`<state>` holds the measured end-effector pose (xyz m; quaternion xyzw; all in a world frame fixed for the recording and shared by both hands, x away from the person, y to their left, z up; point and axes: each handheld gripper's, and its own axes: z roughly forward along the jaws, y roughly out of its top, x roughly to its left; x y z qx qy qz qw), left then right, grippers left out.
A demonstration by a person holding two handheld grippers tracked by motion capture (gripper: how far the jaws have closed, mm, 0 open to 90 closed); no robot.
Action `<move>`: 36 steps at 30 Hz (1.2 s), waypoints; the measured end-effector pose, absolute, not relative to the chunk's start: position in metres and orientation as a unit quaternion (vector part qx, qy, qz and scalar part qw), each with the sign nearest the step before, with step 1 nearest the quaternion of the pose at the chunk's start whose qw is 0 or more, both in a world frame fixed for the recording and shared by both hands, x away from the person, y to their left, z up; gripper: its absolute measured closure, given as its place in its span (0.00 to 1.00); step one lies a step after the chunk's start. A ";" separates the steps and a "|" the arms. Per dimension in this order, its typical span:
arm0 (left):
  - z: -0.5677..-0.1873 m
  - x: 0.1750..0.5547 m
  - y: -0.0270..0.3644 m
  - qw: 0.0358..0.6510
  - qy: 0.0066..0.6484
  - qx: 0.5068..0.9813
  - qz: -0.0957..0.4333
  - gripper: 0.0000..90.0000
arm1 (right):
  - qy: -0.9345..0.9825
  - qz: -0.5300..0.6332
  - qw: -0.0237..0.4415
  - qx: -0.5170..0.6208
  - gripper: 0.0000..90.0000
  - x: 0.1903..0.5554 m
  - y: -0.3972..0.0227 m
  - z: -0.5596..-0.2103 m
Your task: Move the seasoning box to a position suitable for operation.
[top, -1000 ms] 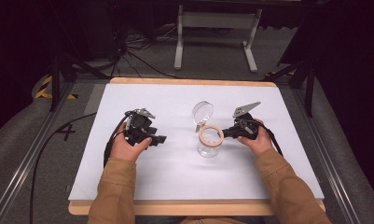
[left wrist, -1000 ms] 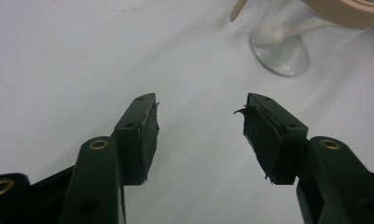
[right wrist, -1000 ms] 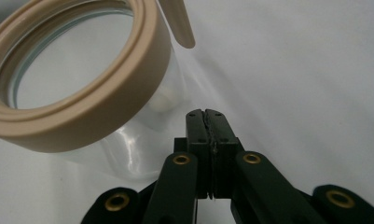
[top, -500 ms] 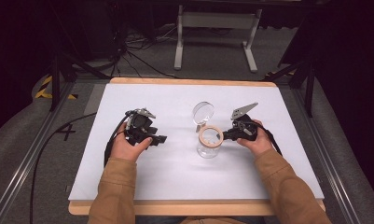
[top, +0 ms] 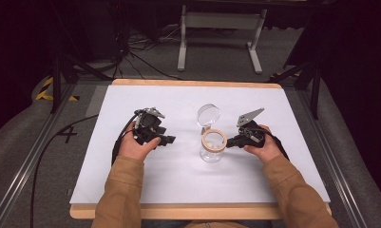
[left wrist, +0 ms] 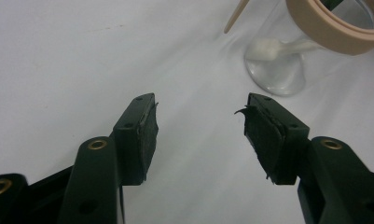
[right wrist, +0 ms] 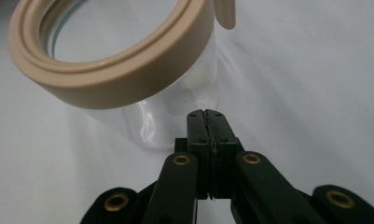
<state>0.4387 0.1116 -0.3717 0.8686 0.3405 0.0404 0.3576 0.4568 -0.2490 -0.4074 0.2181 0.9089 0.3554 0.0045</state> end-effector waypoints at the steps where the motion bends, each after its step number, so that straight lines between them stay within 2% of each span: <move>1: -0.371 0.439 0.111 0.354 0.339 0.870 0.041 0.49 | 0.909 0.355 0.005 0.217 1.00 0.455 -0.249 -0.407; 12: -0.371 0.444 0.102 0.355 0.327 0.875 0.041 0.49 | 0.917 0.344 -0.001 0.203 1.00 0.444 -0.244 -0.406; 16: -0.371 0.444 0.095 0.339 0.310 0.885 0.083 0.52 | 0.918 0.341 -0.003 0.203 1.00 0.440 -0.242 -0.406; 22: -0.371 0.445 0.090 0.329 0.291 0.892 0.105 0.54 | 0.920 0.338 -0.005 0.196 1.00 0.436 -0.240 -0.406; 30: -0.375 0.449 0.089 0.311 0.317 0.890 0.102 0.54 | 0.924 0.335 -0.013 0.184 1.00 0.429 -0.233 -0.406; 36: -0.372 0.451 0.090 0.324 0.311 0.890 0.079 0.62 | 0.924 0.336 -0.017 0.181 1.00 0.426 -0.230 -0.406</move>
